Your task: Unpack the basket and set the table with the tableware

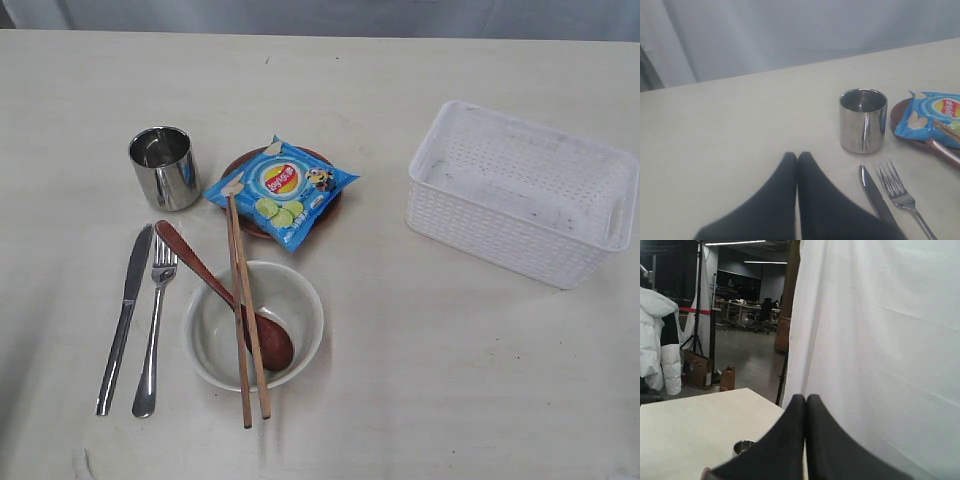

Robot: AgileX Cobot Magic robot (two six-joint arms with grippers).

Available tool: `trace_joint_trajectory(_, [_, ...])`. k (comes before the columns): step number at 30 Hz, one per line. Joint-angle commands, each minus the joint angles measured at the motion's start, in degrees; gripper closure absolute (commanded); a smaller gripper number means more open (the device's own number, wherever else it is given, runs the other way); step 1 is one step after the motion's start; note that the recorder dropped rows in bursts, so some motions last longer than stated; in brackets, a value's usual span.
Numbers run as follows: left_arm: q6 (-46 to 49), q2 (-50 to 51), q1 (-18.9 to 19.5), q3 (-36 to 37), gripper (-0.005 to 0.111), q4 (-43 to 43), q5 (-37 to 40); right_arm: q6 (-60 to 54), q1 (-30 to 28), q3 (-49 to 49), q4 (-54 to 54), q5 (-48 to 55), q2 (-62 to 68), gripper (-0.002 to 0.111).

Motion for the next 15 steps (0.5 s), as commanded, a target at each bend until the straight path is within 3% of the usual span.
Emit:
trace_joint_trajectory(1, [0.08, -0.22, 0.14, 0.16, 0.107, 0.00, 0.02, -13.42, -4.99, 6.28, 8.84, -6.05, -5.75, 0.109])
trace_joint_trajectory(10, [0.08, -0.22, 0.14, 0.16, 0.107, 0.00, 0.02, -23.22, -28.27, 12.13, 27.53, -6.77, -8.72, 0.109])
trace_joint_trajectory(15, [0.08, -0.22, 0.14, 0.16, 0.107, 0.00, 0.02, -23.59, -37.95, 17.96, 30.28, -11.76, -8.72, 0.109])
